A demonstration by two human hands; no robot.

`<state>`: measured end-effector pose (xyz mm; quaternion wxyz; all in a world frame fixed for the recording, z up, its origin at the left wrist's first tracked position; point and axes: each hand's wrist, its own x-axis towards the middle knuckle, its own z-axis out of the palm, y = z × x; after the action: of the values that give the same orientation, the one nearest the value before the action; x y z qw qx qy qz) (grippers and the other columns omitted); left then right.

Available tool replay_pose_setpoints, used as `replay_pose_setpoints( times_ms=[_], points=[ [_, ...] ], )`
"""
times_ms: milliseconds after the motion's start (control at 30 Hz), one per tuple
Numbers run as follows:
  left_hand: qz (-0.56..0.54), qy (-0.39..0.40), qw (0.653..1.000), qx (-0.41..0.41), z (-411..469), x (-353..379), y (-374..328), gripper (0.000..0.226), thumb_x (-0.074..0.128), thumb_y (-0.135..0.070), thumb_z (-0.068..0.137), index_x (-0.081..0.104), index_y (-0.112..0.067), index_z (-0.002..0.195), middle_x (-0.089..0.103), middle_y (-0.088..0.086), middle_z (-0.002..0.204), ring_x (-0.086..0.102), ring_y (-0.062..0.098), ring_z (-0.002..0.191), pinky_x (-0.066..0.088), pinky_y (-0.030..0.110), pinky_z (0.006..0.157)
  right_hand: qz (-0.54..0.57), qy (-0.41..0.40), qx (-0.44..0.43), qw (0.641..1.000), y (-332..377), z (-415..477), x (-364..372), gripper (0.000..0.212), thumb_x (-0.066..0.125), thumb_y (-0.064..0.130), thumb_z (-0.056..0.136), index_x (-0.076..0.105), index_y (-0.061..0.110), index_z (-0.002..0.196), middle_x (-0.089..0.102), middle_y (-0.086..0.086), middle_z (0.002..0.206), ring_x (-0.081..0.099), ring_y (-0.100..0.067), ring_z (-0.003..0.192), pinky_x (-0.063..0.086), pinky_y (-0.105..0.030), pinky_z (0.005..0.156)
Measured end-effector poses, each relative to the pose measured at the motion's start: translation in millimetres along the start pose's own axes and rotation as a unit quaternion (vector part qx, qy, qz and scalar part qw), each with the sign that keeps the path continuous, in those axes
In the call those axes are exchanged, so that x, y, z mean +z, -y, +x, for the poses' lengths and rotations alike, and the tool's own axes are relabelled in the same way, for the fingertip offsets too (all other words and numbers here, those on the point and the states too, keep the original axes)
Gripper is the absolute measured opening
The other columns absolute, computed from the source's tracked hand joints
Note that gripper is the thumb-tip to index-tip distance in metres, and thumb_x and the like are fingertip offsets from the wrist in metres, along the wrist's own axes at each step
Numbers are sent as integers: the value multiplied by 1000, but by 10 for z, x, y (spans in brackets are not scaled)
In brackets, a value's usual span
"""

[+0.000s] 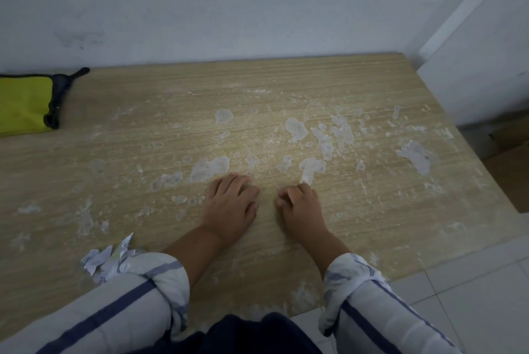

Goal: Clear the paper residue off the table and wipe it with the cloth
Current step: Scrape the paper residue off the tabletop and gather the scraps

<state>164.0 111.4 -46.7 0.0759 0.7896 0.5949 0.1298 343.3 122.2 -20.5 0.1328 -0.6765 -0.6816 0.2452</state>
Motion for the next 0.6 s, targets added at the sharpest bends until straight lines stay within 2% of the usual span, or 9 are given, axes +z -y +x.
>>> replay_pose_setpoints(
  times_ms=[133, 333, 433, 533, 600],
  points=[
    [3, 14, 1000, -5, 4, 10, 3, 36, 39, -40, 89, 61, -23, 112, 59, 5, 123, 49, 30, 123, 36, 46, 104, -18, 13, -11, 1000, -14, -10, -10, 27, 58, 26, 86, 61, 12, 110, 53, -10, 112, 44, -28, 103, 35, -33, 87],
    [3, 17, 1000, -5, 10, 8, 1, 38, 38, -41, 89, 61, -24, 113, 58, 4, 125, 48, 29, 124, 36, 46, 104, -38, -13, 2, 999, 40, 2, 25, 31, 60, 39, 85, 59, 12, 99, 52, -4, 104, 38, -19, 93, 34, -32, 81],
    [1, 11, 1000, -4, 5, 2, -6, 37, 38, -40, 88, 62, -23, 112, 59, 4, 124, 49, 30, 123, 36, 46, 104, -10, -2, 3, 1000, 15, 17, -31, 25, 59, 34, 87, 61, 11, 96, 53, -5, 100, 43, -23, 95, 34, -32, 81],
    [4, 8, 1000, -2, 7, -1, -8, 37, 39, -40, 88, 62, -23, 111, 60, 5, 123, 49, 30, 123, 36, 46, 103, -13, 29, -27, 999, -47, 14, -62, 23, 54, 24, 90, 63, 13, 108, 56, -10, 109, 47, -28, 102, 33, -33, 89],
    [9, 7, 1000, -4, 9, -1, -10, 37, 39, -40, 88, 62, -23, 111, 60, 4, 122, 50, 30, 122, 37, 45, 103, -27, 32, -32, 999, -45, 13, -50, 25, 53, 25, 90, 62, 16, 111, 55, -9, 112, 46, -28, 103, 34, -33, 89]
  ],
)
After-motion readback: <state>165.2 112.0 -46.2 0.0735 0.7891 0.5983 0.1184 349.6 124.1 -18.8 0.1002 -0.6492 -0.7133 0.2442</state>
